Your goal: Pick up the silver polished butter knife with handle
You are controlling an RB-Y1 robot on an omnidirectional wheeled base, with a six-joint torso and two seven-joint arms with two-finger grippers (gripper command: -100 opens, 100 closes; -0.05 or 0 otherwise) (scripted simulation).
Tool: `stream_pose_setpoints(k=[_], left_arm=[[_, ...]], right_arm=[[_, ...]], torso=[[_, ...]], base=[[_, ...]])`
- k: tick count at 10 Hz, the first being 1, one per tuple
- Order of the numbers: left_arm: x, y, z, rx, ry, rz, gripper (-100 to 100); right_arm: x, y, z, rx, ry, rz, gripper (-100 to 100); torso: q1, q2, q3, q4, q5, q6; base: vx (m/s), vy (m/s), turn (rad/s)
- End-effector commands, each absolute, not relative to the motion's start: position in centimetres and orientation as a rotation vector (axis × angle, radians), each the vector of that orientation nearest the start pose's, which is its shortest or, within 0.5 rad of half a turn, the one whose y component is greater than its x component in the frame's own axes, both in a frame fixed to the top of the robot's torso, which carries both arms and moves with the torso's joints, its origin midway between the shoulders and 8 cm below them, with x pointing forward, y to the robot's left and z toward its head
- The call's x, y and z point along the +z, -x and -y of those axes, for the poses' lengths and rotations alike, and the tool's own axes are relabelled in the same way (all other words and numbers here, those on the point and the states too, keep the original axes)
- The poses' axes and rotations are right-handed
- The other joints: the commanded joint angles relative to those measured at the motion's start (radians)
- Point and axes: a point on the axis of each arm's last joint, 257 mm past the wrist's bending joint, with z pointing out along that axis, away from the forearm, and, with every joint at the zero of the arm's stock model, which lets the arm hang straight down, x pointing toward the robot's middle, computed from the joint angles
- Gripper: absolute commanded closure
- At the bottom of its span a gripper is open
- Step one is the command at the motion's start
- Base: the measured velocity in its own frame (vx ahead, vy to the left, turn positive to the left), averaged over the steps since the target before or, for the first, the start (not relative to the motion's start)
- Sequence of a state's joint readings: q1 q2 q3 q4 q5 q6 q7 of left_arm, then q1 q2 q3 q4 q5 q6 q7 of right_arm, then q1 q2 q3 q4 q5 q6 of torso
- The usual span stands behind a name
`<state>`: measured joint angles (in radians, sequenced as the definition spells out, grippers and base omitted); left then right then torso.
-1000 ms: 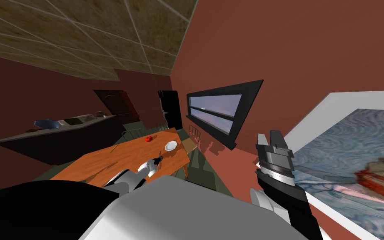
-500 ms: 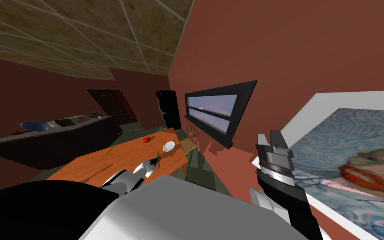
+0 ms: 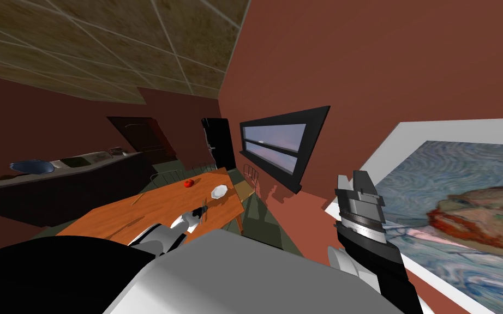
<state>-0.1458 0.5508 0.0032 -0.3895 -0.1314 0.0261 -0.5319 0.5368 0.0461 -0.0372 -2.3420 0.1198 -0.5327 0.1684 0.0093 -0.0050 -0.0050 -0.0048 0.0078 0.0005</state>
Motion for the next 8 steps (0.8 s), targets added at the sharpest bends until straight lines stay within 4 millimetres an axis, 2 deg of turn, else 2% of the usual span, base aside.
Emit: stream_pose_setpoints(k=[1, 2, 3, 7, 8], left_arm=[[-53.5, -29.4, -61.7, 0.352, 0.945, -2.229, 100], [-53.5, -29.4, -61.7, 0.358, 0.929, -2.236, 100], [-53.0, -28.7, -63.0, 0.366, 0.956, -2.208, 100], [-52.9, -28.7, -63.0, 0.371, 0.940, -2.213, 100], [-52.9, -28.7, -63.0, 0.372, 0.940, -2.213, 0]], right_arm=[[4.5, -32.3, 28.1, 1.027, -0.500, -0.641, 0], [4.5, -32.3, 28.1, 1.027, -0.500, -0.641, 0], [4.5, -32.3, 28.1, 1.027, -0.500, -0.641, 0], [4.5, -32.3, 28.1, 1.027, -0.500, -0.641, 0], [4.5, -32.3, 28.1, 1.027, -0.500, -0.641, 0]], torso=[[0.000, 0.000, 0.000, 0.000, 0.000, 0.000], [0.000, 0.000, 0.000, 0.000, 0.000, 0.000], [0.000, 0.000, 0.000, 0.000, 0.000, -0.001], [0.001, 0.000, 0.000, -0.001, 0.000, -0.001], [0.002, 0.000, 0.000, -0.001, 0.000, -0.001]], base=[[0.004, -0.037, -0.053], [0.003, -0.020, 0.001], [0.001, -0.041, -0.074], [0.001, -0.014, -0.012], [0.000, 0.000, 0.000]])
